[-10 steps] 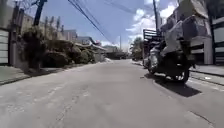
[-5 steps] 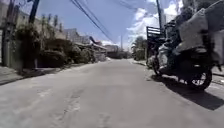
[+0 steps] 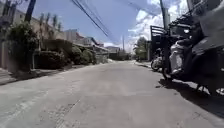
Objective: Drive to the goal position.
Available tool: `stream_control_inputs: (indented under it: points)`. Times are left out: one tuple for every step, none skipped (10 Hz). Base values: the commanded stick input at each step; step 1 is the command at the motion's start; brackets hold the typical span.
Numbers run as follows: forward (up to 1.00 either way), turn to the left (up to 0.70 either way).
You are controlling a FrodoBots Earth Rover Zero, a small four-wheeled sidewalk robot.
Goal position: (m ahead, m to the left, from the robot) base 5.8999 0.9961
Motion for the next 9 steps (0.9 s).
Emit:
stream_control_inputs:
  points:
    - [1.0,0.0]
    - [1.0,0.05]
    - [1.0,0.07]
    - [1.0,0.01]
    - [1.0,0.0]
    - [1.0,0.0]
    - [1.0,0.0]
    - [1.0,0.0]
    - [1.0,0.0]
